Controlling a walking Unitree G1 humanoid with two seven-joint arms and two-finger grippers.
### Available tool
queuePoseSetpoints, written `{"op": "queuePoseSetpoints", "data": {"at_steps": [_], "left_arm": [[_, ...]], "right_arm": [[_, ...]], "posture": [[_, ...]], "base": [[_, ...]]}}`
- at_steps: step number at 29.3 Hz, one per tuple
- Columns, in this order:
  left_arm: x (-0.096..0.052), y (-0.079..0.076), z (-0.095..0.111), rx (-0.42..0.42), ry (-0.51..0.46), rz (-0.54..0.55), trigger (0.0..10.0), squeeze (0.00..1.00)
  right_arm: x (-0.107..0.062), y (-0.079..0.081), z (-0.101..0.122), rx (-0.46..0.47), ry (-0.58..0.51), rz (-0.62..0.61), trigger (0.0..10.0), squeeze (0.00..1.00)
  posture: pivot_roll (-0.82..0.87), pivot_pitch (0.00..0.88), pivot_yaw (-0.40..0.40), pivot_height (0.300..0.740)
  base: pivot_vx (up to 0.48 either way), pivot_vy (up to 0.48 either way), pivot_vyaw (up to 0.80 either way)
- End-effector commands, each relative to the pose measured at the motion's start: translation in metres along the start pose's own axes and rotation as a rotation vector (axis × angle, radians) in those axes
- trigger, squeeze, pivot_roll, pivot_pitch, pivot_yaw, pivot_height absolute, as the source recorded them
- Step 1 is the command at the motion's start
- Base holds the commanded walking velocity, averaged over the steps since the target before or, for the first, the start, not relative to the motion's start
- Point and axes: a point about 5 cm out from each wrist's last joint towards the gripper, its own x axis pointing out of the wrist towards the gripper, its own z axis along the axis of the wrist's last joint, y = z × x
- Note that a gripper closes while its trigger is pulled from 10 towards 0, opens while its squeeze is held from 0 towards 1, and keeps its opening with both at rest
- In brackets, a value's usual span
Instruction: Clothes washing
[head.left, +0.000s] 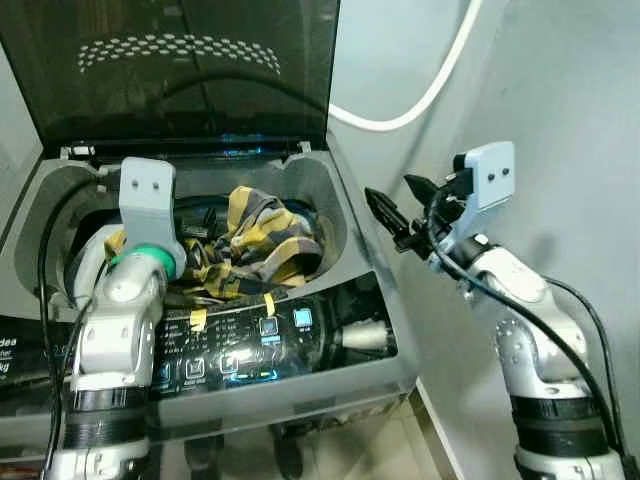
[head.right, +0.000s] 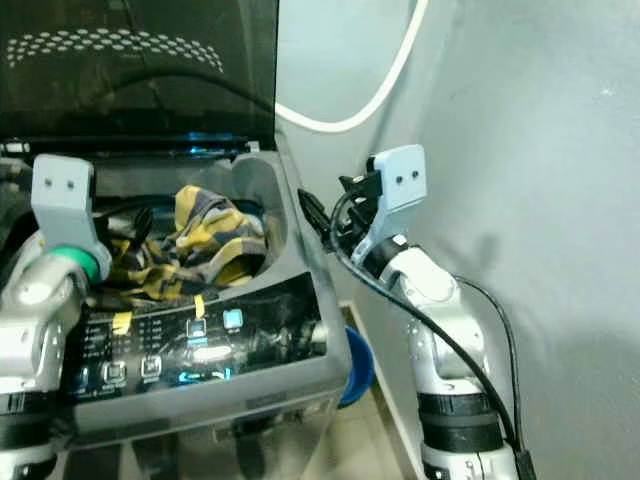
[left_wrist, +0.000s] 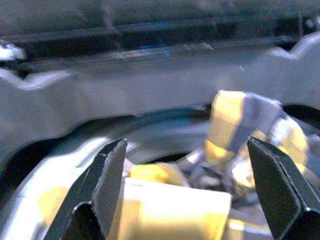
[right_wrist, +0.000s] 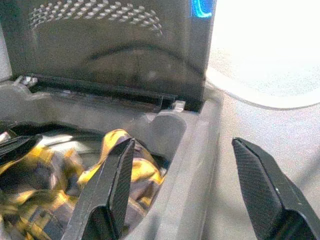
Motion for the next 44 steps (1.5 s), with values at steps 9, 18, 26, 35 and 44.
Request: {"op": "queuePoseSetpoints", "data": {"at_steps": [9,18,26,35,44], "left_arm": [[-0.015,0.042,0.071,0.015,-0.26,0.14,10.0,0.0],[-0.03,0.028,0.051,-0.002,-0.201,-0.009,10.0,0.0],[-0.033,0.026,0.056,0.036,-0.219,-0.048,10.0,0.0],[-0.031,0.009,0.085,0.061,-0.365,-0.173,10.0,0.0],[-0.026,0.044,0.097,0.065,-0.392,0.048,10.0,0.0]], "right_arm": [[0.012,0.014,0.012,0.131,-0.166,-0.006,10.0,0.0],[0.007,0.027,-0.01,0.05,-0.083,0.009,10.0,0.0],[-0.004,0.011,-0.02,0.059,-0.065,-0.134,10.0,0.0],[-0.006,0.002,-0.002,0.122,-0.196,-0.213,10.0,0.0],[-0.006,0.007,-0.004,0.118,-0.193,-0.206,10.0,0.0]], "posture": [[0.13,0.072,-0.095,0.74],[0.13,0.086,-0.052,0.74],[0.16,0.101,-0.014,0.74],[0.17,0.116,0.014,0.74],[0.18,0.113,0.005,0.74]], "base": [[0.0,0.0,0.0],[0.0,0.0,0.0],[0.0,0.0,0.0],[0.0,0.0,0.0],[0.0,0.0,0.0]]}}
